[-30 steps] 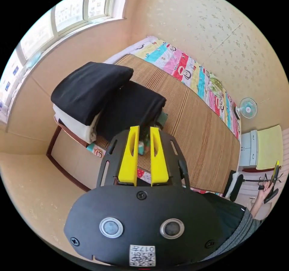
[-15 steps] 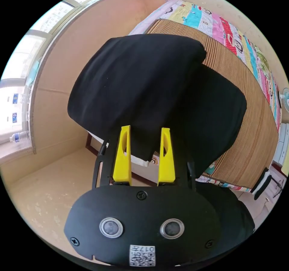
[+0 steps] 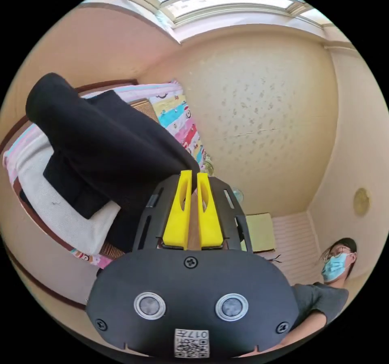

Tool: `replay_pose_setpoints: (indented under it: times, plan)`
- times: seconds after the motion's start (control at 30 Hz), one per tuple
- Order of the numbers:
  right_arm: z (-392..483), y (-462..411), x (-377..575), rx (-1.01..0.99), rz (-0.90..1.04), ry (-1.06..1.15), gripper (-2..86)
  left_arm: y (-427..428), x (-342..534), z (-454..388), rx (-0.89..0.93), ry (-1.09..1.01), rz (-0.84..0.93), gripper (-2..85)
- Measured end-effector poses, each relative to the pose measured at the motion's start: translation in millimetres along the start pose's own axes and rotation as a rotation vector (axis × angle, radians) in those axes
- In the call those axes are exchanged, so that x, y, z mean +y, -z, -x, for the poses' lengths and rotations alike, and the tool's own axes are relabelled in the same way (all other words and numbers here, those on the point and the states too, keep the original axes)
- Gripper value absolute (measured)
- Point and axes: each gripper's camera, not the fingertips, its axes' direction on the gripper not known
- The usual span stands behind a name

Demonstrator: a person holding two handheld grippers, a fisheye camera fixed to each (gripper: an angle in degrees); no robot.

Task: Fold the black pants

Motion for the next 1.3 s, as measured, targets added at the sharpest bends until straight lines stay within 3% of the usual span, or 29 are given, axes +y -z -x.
replay_pose_setpoints:
  times: [0.27,0.4,0.57,0.8,0.87,1.0,1.13,1.3]
  plan:
    - [16.9,-27.9,-40.8,-0.282,0.007,0.138,1.1,13.9,58.3,-219.8,0.080,-0.501,0.041,-0.2]
    - [36.1,-36.1,-50.4,-0.457,0.003,0.298,3.0,34.9,131.9,-298.5,0.313,-0.687,-0.035,-0.3]
    - [52.6,-55.8,-50.1,-0.657,-0.010,0.431,9.1,49.9,207.9,-339.4,0.658,-0.766,-0.127,-0.4]
    - [99.1,-99.3,-54.1,-0.781,0.169,0.558,17.1,4.2,319.6,-425.2,0.879,-0.973,0.028,-0.1]
    - [118.2,-110.3,-49.8,-0.711,0.230,0.626,18.3,-16.4,348.3,-446.9,0.880,-1.017,0.107,0.0]
    - [164.2,-135.3,-28.9,-0.319,0.351,0.846,14.4,-73.9,401.1,-473.3,0.950,-1.024,0.321,0.1]
    - [168.1,-137.0,-47.2,-0.070,0.369,0.816,6.3,-109.8,429.6,-476.3,0.819,-1.080,0.399,0.1]
    - [149.5,-97.4,-89.2,0.128,0.147,0.720,1.9,-142.3,430.0,-418.2,0.794,-1.045,0.541,0.9]
